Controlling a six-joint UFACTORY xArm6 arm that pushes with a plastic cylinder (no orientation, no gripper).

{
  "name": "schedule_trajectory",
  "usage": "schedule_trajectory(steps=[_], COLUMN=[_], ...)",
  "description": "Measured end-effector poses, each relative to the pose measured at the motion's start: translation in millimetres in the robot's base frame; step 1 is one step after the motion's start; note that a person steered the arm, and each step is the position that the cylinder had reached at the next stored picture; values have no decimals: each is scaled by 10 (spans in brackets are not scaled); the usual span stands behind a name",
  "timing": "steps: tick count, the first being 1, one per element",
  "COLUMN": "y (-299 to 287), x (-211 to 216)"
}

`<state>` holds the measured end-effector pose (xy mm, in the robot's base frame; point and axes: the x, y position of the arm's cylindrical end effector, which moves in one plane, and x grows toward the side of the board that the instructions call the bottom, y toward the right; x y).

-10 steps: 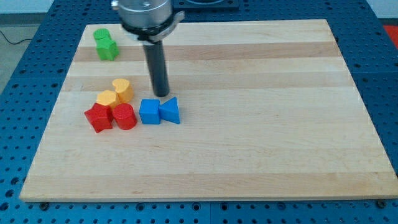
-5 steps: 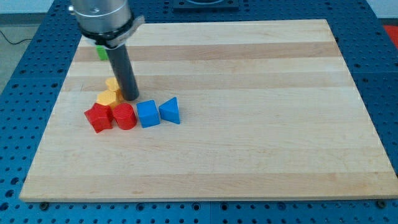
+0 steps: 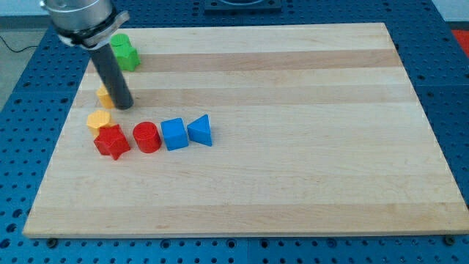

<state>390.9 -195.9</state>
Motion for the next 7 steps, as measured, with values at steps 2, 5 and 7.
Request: schedule_trajectory(steps=[2, 5, 7], y=[2519, 1375, -1090], x=[49, 1845, 1631])
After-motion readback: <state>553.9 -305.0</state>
